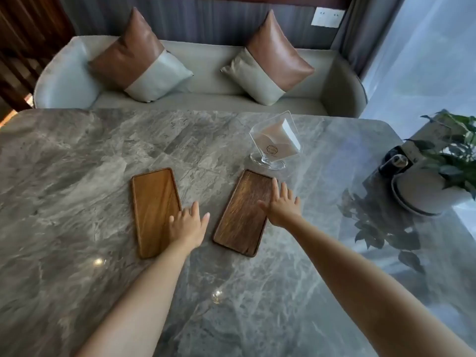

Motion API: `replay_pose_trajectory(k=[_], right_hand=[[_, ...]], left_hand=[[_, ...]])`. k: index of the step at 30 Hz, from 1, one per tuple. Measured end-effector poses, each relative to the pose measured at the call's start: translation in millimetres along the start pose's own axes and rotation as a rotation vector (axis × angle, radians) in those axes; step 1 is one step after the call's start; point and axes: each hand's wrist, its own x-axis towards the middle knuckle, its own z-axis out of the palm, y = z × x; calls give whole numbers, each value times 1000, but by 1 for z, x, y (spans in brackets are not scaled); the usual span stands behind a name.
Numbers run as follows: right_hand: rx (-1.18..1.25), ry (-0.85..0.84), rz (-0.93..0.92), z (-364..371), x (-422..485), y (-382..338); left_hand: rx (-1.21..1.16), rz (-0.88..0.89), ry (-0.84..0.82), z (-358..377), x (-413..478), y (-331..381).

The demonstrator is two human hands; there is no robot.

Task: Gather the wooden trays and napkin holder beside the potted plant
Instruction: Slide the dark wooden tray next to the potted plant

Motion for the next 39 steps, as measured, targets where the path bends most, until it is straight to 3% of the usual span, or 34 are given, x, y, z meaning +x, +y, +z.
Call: replay_pose_trajectory(k=[13,24,31,39], right_hand=[[-17,-132,-92,-19,89,25],[-40,-203,-134,-11,113,35],[120,-145,-79,-5,104,41],[314,-201,25,-1,79,59]], left_hand=[[-118,-313,-49,37,-18,45],[-154,-441,-47,46,-23,78],[-274,-563,-65,37,-26,89],[-351,-659,-80,43,-24,78]])
